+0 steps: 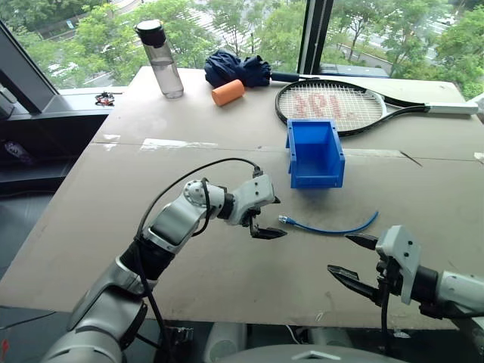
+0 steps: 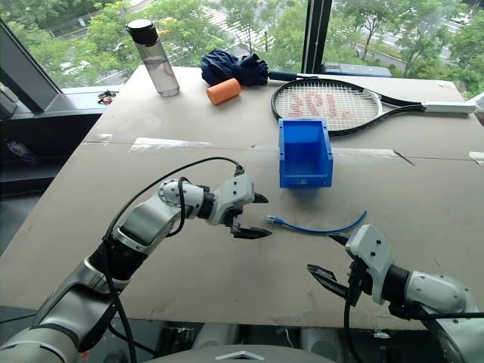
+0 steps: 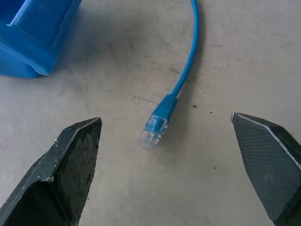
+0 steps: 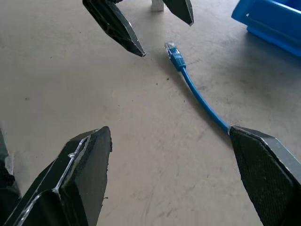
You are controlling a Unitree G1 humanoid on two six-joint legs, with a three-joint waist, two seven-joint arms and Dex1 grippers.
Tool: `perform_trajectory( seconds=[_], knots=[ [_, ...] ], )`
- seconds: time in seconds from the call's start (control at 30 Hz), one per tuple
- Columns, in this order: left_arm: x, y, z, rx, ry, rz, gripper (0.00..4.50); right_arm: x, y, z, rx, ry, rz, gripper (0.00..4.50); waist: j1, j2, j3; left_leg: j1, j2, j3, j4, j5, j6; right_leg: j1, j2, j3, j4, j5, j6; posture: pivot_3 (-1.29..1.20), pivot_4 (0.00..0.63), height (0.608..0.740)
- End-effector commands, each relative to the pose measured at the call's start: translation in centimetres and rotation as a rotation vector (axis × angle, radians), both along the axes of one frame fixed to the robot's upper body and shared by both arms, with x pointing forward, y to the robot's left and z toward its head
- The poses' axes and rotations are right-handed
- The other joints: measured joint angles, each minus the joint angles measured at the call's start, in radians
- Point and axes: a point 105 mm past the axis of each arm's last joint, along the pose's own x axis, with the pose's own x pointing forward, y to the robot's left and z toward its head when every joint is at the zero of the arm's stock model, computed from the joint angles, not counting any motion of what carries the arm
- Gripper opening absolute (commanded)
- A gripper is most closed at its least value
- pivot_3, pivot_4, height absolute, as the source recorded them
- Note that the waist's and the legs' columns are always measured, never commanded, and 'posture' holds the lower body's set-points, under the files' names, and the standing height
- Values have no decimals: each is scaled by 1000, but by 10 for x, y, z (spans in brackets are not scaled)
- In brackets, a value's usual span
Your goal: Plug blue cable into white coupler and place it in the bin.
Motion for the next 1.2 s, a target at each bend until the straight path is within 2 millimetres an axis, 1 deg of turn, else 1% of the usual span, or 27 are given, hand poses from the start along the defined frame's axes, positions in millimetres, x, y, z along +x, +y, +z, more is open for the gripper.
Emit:
perform_trajectory(
  seconds=[0.03,0.07,0.1,0.13,0.17,0.2,0.3,0.37,0.43,0.5,0.57,0.63,0.73,0.8,0.9,0.93,1.0,1.03,1.2],
  knots=[
    [4,-7,-4,55,-31,-103,4500,-7,2,12,-10,-79,-45,4016,1,0,0,0,0,0,0,0,0,0,0,0,0,0,0,0,150,740],
    [5,-8,-9,83,-36,-131,3986,-9,2,11,-11,-75,-62,4099,3,0,0,0,0,-1,0,0,0,0,0,-1,0,0,0,0,150,740],
    [5,-7,-14,112,-36,-162,3808,-11,2,10,-11,-72,-79,4099,6,0,0,0,0,-1,0,0,0,0,0,-1,0,-1,-1,0,150,740],
    [4,-6,-18,131,-29,-188,3427,-11,1,9,-14,-69,-100,4099,9,0,0,0,0,0,1,0,0,0,0,-1,0,-2,-2,0,150,740],
    [3,-5,-20,139,-19,-202,2967,-10,0,8,-16,-70,-115,4099,10,-1,-1,-1,0,0,1,0,0,0,0,0,0,-2,-3,0,150,740],
    [3,-4,-21,145,-15,-216,2377,-10,1,8,-15,-69,-122,4099,9,-1,-1,-1,0,0,1,0,0,0,0,0,0,-2,-3,0,150,740],
    [3,-3,-22,152,-13,-242,1103,-9,2,7,-15,-75,-134,4099,9,-1,-2,0,0,0,1,0,1,0,0,0,0,-2,-4,0,150,740],
    [3,-4,-21,145,-13,-247,104,-7,4,6,-5,-76,-135,4099,10,-1,-2,0,0,0,1,-1,1,0,0,0,0,-2,-4,0,150,740],
    [1,-5,-17,115,-13,-264,37,-2,7,6,32,-69,-147,4099,9,-1,-2,0,0,0,1,-1,2,0,0,0,0,-2,-4,0,150,740],
    [-3,-6,-7,50,23,-269,37,1,12,7,116,-33,-169,4099,9,-1,-2,0,0,0,1,-1,2,0,0,0,0,-2,-4,0,150,740],
    [-9,-7,12,-64,105,-259,37,1,25,17,308,33,-162,4099,8,-1,-2,-1,1,0,1,-1,2,0,0,0,0,-1,-5,0,150,740],
    [-15,-5,33,-180,229,-239,37,0,35,28,479,99,-129,4099,8,-1,-1,-1,1,-1,2,-1,2,0,0,-1,0,-1,-5,0,150,740],
    [-25,2,59,-304,375,-227,37,1,44,43,609,150,-74,4099,6,-1,-1,-1,3,-1,3,-1,2,0,0,-1,1,-1,-6,0,150,740],
    [-32,5,73,-367,456,-222,37,4,50,52,664,169,-36,4099,5,-1,-1,0,4,-1,3,-1,2,1,0,-1,0,-1,-6,0,150,740],
    [-41,4,93,-457,540,-212,37,17,59,75,773,171,29,4099,-2,-1,0,0,3,-1,3,-1,2,2,0,-1,1,-1,-5,0,150,740],
    [-43,3,97,-472,547,-208,37,20,61,81,793,175,45,4099,-3,0,0,0,3,-2,3,-1,2,1,0,-1,1,-1,-5,0,150,740],
    [-45,2,101,-488,548,-201,0,26,64,88,820,187,56,3572,-4,0,0,0,2,-2,3,-1,2,2,0,-2,1,0,-3,0,150,740],
    [-46,2,103,-495,547,-198,0,28,65,88,810,194,61,3318,-5,0,0,0,2,-3,2,-1,2,2,0,-3,1,1,-2,0,150,740],
    [-51,-1,112,-520,549,-197,0,32,69,89,798,217,78,3318,-9,0,0,0,2,-3,2,-1,2,2,0,-3,1,1,-2,0,150,740]
  ],
)
